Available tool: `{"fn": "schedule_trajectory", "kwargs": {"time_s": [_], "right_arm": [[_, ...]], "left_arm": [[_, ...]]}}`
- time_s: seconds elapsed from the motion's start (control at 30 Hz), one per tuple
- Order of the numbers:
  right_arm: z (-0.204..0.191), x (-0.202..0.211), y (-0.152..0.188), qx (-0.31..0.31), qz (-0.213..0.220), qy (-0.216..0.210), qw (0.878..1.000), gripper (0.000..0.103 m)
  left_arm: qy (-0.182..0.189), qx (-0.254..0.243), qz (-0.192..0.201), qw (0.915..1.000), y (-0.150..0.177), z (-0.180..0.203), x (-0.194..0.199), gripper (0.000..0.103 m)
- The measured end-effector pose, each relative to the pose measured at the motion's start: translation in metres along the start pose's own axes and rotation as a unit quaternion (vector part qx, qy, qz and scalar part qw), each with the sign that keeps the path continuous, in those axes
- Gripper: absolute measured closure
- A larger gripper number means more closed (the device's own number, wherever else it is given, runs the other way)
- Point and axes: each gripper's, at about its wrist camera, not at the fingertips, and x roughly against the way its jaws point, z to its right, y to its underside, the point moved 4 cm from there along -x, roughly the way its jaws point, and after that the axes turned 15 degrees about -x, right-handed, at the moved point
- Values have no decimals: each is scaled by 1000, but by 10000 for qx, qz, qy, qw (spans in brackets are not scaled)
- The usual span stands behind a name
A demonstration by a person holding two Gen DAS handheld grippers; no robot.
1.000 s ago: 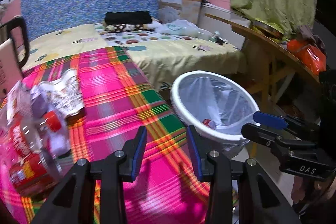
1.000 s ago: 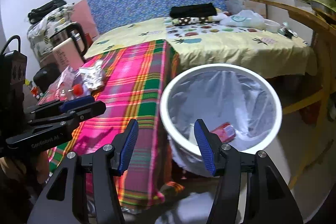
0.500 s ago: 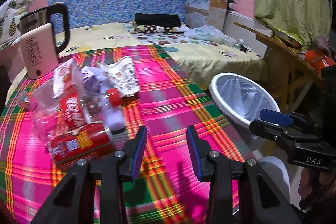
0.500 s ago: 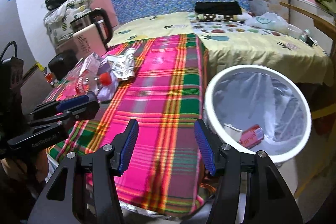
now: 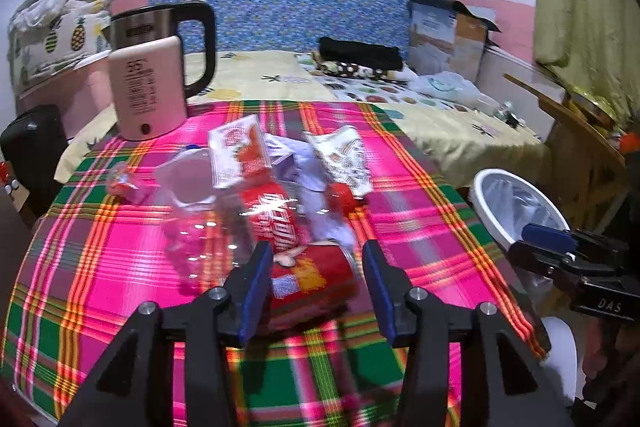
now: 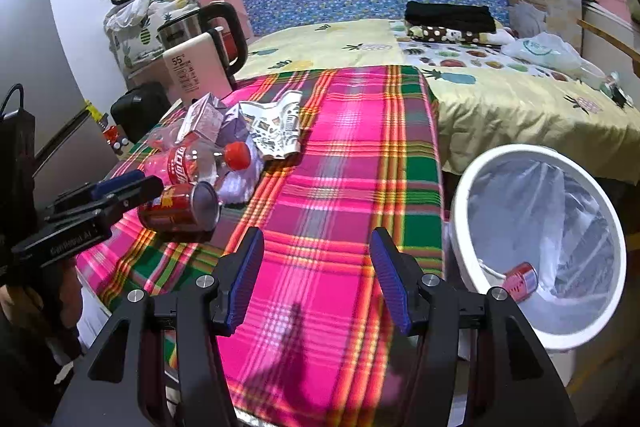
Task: Collect trash
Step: 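Move both tools back over the table toward the remaining cans, then grasp the red cartoon-printed can with the left tool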
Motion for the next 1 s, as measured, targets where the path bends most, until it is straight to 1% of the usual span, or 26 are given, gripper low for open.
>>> {"fn": "schedule_trajectory", "kwargs": {"time_s": [0.07,0.13,0.2,0.33,0.37,0.43,0.53,0.7,0.73,0.8,0.93,0.97,1.0], "right_arm": [[-3,-2,0,27,-24,-39,10000,46],[-5,-5,0,45,-59,-75,9999,46],[-6,-7,0,46,-97,-91,9999,46],[-5,-10,2,15,-155,-94,9998,46],[-6,-10,1,9,-157,-86,9998,46],[-5,-9,0,-11,-151,-70,9999,46],[-4,-9,0,-48,-145,-51,9999,46],[-5,-8,0,-74,-159,-57,9998,46],[-5,-8,1,-71,-160,-65,9998,46],[-6,-7,1,-61,-159,-82,9998,46],[-8,-3,3,-40,-136,-104,9998,46],[-8,-2,3,-45,-126,-102,9999,46],[-8,-1,3,-54,-113,-101,9999,46]], "left_arm": [[-46,16,-12,10000,2,-9,0,50],[-33,13,-35,10000,5,-14,-2,44],[10,-19,-64,10000,7,-18,-6,42],[236,-166,-159,9995,11,-18,-18,40],[350,-238,-178,9989,12,-17,-20,39],[460,-408,-221,9979,14,-13,-24,35],[617,-619,-298,9957,16,-6,-26,35],[843,-894,-350,9918,21,9,-17,35],[859,-903,-359,9916,22,11,-16,35],[777,-875,-381,9924,24,13,-16,35],[785,-719,-496,9931,28,17,-20,36],[772,-718,-534,9930,29,19,-22,37],[733,-703,-565,9932,31,20,-23,44]]}}
